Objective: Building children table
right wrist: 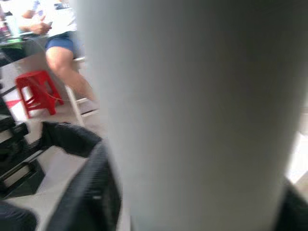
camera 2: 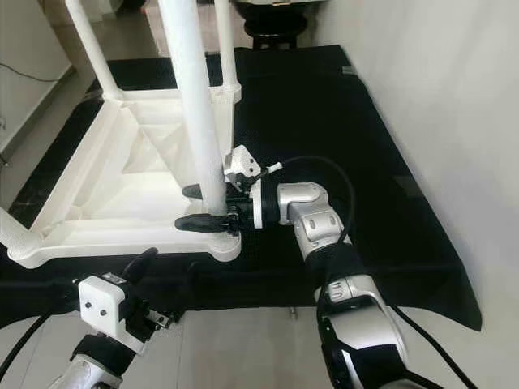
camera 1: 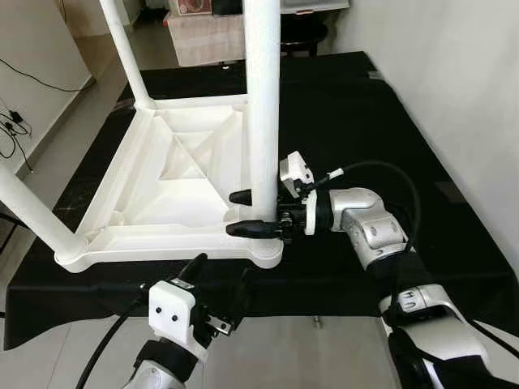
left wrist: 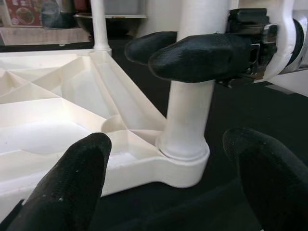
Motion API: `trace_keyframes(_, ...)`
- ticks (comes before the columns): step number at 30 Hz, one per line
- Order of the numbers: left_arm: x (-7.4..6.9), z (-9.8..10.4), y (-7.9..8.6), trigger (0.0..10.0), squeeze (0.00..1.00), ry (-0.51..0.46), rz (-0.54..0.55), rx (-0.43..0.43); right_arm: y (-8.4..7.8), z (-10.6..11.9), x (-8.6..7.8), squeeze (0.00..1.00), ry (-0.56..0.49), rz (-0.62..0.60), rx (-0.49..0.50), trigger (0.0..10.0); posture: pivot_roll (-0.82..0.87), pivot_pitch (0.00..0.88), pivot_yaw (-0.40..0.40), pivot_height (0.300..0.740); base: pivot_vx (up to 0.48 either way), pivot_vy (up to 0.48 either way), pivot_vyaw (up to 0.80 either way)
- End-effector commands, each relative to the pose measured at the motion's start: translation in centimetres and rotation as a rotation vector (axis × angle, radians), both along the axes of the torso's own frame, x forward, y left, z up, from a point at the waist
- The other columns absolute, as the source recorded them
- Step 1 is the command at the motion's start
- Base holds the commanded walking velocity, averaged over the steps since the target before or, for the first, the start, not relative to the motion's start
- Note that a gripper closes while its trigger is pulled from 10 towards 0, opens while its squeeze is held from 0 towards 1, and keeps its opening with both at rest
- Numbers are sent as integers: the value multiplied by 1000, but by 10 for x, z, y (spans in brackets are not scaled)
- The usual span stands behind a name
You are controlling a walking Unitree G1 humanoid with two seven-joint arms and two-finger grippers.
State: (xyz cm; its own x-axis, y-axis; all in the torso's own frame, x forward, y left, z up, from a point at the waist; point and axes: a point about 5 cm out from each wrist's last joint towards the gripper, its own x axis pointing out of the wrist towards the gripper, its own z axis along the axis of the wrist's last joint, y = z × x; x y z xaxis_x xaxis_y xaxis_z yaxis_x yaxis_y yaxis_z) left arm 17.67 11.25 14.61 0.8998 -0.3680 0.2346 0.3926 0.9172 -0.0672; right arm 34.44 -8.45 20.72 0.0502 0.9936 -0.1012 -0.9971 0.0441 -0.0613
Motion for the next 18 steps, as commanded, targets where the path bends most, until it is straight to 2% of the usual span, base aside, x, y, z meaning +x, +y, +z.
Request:
trace_keyframes(1, -1, -4, 1, 10000, 0, 19, 6, 9, 6, -1, -3, 0, 19, 72, -2, 0, 36, 125, 36, 740, 0, 0, 0)
trace_keyframes(5, -1, -4, 1, 10000, 0, 20, 4, 8, -1, -4, -2, 0, 18, 65, -10, 0, 30, 127, 37, 740, 0, 0, 0)
trace_keyframes(9, -2, -4, 0, 10000, 0, 20, 2, 6, -13, -11, -1, 0, -9, -27, -21, 0, 25, 131, 33, 740, 0, 0, 0)
trace_keyframes(10, -3, -4, 0, 10000, 0, 20, 3, 6, -18, -20, -3, 0, -23, -107, -66, 0, 25, 132, 26, 740, 0, 0, 0)
trace_keyframes(11, -3, -4, 0, 10000, 0, 20, 3, 6, -18, -20, -3, 0, -23, -107, -66, 0, 25, 132, 26, 740, 0, 0, 0)
trace_keyframes(12, -3, -3, 0, 10000, 0, 19, 4, 6, -20, -36, -6, 0, -10, -272, -106, 0, 27, 136, 15, 740, 0, 0, 0)
trace_keyframes(13, -4, -3, 1, 10000, 0, 18, 5, 6, -22, -52, -4, 0, -7, -649, -153, 0, 26, 145, 18, 740, 0, 0, 0)
trace_keyframes(15, -4, -3, 1, 10000, 0, 18, 5, 6, -22, -52, -4, 0, -7, -649, -153, 0, 26, 145, 18, 740, 0, 0, 0)
trace_keyframes(16, -5, -2, 2, 10000, 0, 18, 7, 6, -21, -62, -20, 0, 26, -915, -153, 0, 19, 148, 27, 740, 0, 0, 0)
trace_keyframes(17, -5, -3, 3, 10000, 0, 19, 8, 7, -12, -62, -34, 0, 64, -1038, -123, 0, 0, 145, 45, 740, 0, 0, 0)
trace_keyframes(18, -5, -3, 4, 10000, 0, 20, 9, 8, -5, -59, -40, 0, 76, -1074, -102, 0, 0, 145, 45, 740, 0, 0, 0)
